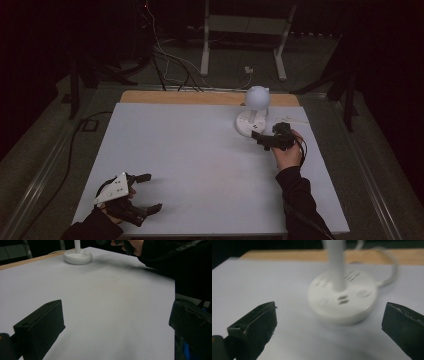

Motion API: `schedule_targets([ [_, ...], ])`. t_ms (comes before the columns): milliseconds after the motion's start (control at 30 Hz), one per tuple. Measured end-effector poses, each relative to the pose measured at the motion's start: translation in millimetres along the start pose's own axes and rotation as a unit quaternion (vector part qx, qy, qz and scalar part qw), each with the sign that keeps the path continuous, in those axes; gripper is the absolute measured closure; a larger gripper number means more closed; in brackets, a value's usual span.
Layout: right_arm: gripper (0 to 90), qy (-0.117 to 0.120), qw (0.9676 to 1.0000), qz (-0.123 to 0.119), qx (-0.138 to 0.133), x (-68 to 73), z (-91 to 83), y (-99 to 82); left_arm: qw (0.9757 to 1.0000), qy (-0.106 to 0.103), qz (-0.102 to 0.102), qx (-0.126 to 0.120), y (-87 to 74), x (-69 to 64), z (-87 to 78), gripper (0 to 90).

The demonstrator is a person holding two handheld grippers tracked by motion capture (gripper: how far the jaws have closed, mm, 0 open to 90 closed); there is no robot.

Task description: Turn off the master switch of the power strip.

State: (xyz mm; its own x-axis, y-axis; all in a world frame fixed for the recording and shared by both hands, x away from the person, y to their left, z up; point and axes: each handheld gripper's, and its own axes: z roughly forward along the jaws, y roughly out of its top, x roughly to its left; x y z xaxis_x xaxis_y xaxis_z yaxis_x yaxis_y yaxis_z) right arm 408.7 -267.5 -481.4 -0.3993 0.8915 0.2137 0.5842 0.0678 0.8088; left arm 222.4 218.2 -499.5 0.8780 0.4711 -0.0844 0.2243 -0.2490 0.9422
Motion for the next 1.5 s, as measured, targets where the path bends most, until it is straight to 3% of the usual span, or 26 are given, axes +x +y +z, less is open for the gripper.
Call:
schedule_targets([
  [133, 0.1, -0.004, 0.9993, -0.016, -0.034, 3.2, -3.2, -2.3, 1.0000, 0.000, 0.000, 0.000, 0.0, 0.1, 0.1, 0.4],
  [233, 0.1, 0.008, 0.9989, -0.025, -0.039, 6.7, -6.7, -2.0, 1.0000, 0.000, 0.000, 0.000, 0.0, 0.0, 0.3, 0.5],
  [433, 0.1, 0.053, 0.9976, -0.037, -0.027, 18.8, -16.0, -2.4, 1.0000, -0.001, 0.001, 0.001, -0.2, -0.1, -0.1, 0.4],
  [567, 0.1, 0.074, 0.9951, -0.059, -0.026, 28.8, -23.6, -5.4, 1.0000, -0.001, 0.003, 0.000, 0.1, -0.2, -0.4, 0.4],
  [700, 0.1, 0.092, 0.9933, -0.067, -0.017, 36.6, -30.5, -11.5, 1.0000, -0.002, 0.003, 0.001, 0.0, -0.4, -0.4, 0.4],
  [800, 0.1, 0.095, 0.9921, -0.081, -0.013, 40.7, -36.5, -18.8, 1.0000, -0.001, 0.002, 0.001, 0.0, -0.3, -0.4, 0.4],
  [1333, 0.1, 0.121, 0.9876, -0.099, 0.008, 49.2, -64.7, -64.4, 1.0000, -0.002, 0.005, 0.001, 0.1, -0.8, -0.5, 0.4],
  [1500, 0.1, 0.131, 0.9867, -0.095, 0.017, 50.3, -73.3, -76.2, 1.0000, -0.002, 0.005, 0.001, 0.1, -0.7, -0.6, 0.4],
])
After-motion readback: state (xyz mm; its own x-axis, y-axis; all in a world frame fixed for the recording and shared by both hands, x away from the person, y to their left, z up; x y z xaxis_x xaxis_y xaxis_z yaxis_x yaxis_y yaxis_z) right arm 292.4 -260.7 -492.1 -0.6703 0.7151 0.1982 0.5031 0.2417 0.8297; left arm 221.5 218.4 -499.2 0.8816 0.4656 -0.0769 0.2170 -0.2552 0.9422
